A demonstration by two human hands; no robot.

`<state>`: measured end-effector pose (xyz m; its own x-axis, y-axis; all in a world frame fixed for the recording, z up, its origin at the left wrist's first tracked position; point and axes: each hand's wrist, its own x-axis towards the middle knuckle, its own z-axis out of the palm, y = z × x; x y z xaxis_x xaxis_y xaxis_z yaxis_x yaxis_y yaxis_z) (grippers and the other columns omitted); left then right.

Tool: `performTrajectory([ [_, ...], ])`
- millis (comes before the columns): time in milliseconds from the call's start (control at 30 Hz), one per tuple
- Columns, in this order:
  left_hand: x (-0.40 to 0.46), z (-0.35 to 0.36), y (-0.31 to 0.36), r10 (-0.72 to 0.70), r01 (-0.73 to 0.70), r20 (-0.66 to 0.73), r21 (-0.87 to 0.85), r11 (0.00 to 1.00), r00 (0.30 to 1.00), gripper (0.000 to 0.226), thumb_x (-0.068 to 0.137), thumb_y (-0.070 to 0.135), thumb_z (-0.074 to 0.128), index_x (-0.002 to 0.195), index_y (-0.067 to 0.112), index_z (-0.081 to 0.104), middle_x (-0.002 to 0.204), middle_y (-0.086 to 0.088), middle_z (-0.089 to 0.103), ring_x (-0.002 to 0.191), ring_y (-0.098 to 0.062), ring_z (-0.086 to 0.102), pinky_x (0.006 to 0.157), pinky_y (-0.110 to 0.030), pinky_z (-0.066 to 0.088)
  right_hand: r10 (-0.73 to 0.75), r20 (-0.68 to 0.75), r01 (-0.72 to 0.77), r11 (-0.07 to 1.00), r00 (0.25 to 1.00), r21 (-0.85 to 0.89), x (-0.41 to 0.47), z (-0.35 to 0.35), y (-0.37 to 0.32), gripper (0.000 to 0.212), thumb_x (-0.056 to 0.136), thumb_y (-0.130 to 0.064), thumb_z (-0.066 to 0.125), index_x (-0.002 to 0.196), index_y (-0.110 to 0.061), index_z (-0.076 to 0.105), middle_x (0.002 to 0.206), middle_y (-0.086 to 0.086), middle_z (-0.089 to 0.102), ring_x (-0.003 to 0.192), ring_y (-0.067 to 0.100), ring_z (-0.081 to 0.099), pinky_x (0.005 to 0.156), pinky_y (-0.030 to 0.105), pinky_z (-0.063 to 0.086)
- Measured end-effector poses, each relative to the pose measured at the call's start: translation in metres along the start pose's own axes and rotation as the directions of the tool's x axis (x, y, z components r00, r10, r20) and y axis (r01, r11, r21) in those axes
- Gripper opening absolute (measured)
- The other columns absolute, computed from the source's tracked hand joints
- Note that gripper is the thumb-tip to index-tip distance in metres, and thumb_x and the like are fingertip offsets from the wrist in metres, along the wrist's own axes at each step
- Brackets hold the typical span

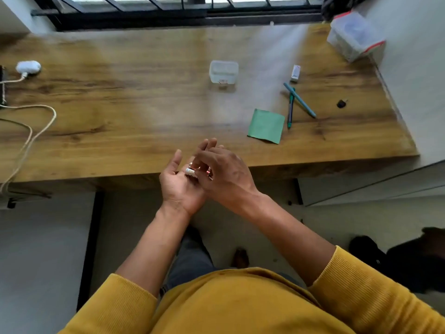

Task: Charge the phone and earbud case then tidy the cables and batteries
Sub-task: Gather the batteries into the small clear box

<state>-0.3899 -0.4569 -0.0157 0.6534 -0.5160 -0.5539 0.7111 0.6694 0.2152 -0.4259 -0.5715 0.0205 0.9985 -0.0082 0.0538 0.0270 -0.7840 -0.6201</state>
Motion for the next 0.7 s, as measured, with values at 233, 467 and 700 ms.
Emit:
performTrajectory([
  [233,-0.030,-0.014,-0.058,-0.085,0.085,0.007,0.059,0.995,0.996,0.062,0.111,0.041,0.042,0.160,0.005,0.040,0.163,-0.015,0.044,0.151,-0.036,0.043,0.127,-0.050,0.030,0.030,-0.032,-0.029,0.998,0.999,0.048,-0.067,-0.006,0.017,0.008,0.094,-0.022,0.069,0.101,-0.019,0.072,0.098,0.001,0.070,0.090,0.020,0.064,0.072,0.031,0.046],
  [467,-0.045,-0.023,-0.080,-0.112,0.125,-0.078,0.201,0.972,0.991,0.059,0.110,0.041,0.042,0.157,0.005,0.046,0.158,-0.015,0.052,0.145,-0.032,0.052,0.126,-0.048,0.034,0.119,-0.081,-0.116,0.993,0.990,0.035,-0.100,-0.001,0.020,0.011,0.090,-0.026,0.070,0.099,-0.021,0.072,0.094,-0.001,0.067,0.090,0.021,0.063,0.069,0.030,0.043],
  [700,-0.066,-0.079,-0.080,-0.263,0.286,-0.139,0.190,0.939,0.955,0.043,0.107,0.038,0.051,0.135,0.006,0.061,0.144,-0.010,0.055,0.154,-0.023,0.036,0.131,-0.040,0.018,0.222,-0.089,-0.218,0.975,0.971,0.053,-0.136,0.028,0.003,0.008,0.089,-0.026,0.067,0.097,-0.024,0.069,0.087,-0.004,0.063,0.085,0.022,0.062,0.067,0.037,0.051],
])
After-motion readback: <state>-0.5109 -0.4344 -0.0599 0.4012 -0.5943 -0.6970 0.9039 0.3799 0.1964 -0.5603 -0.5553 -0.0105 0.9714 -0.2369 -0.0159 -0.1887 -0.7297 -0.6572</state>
